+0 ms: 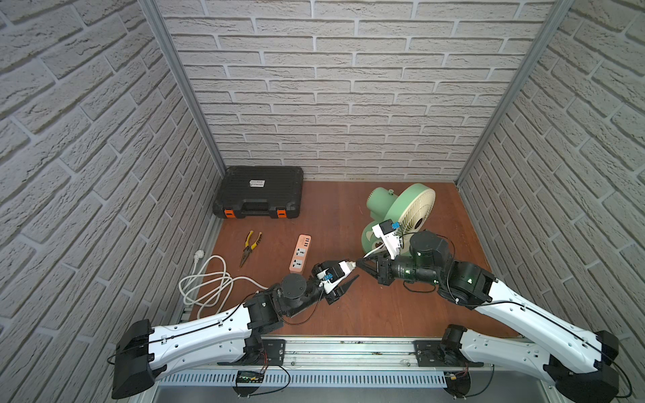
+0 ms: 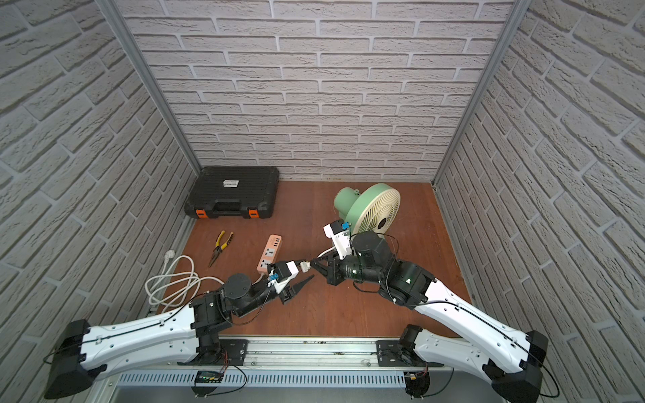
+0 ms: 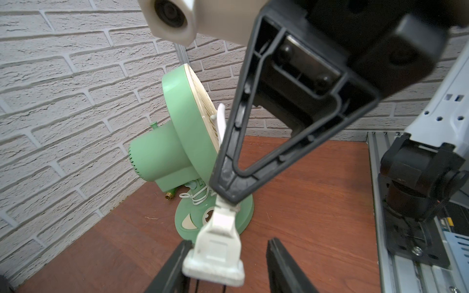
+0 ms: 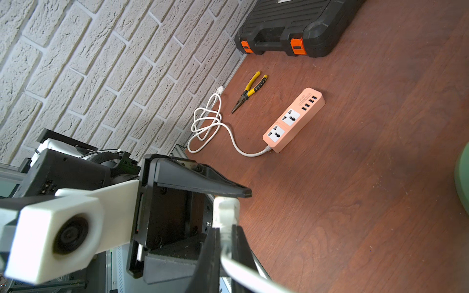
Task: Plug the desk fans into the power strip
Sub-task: Pick up the plug from the center of the board.
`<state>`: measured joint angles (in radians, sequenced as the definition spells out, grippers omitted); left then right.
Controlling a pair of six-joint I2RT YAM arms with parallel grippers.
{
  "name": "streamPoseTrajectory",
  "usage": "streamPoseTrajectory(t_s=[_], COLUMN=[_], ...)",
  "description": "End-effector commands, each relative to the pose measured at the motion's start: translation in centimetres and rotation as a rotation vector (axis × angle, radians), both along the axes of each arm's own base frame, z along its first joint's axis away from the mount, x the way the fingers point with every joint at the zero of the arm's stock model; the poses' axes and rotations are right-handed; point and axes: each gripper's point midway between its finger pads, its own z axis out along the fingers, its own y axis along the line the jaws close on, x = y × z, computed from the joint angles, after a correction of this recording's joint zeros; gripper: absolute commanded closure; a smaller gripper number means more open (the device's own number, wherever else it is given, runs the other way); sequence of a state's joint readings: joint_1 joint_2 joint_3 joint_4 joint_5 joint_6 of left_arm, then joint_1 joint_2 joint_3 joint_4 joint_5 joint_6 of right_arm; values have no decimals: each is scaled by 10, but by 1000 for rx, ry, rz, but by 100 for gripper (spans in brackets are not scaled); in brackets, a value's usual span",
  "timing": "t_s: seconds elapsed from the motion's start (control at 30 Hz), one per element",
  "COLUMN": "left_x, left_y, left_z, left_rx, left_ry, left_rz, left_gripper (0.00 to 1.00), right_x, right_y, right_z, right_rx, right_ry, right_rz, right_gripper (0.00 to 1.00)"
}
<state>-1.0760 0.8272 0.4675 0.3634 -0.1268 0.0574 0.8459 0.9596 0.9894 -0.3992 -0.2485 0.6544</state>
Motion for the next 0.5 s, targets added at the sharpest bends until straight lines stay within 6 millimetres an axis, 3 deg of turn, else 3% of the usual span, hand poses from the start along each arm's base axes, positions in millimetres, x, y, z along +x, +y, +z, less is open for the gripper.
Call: streamPoseTrajectory(t_s=[0.0, 0.47], left_x=[-2, -3], left_y=[-2, -1], left_z=[16, 12], left_rx=[-62, -78], left_ry=[-21, -8], left_rz=[-20, -20], left_gripper=[52, 71], right_x=[2, 3], right_y=[3, 2], right_z=[17, 15], right_rx=[64, 75], right_ry=[-33, -26], right_rz=[0, -11], right_gripper=[97, 97])
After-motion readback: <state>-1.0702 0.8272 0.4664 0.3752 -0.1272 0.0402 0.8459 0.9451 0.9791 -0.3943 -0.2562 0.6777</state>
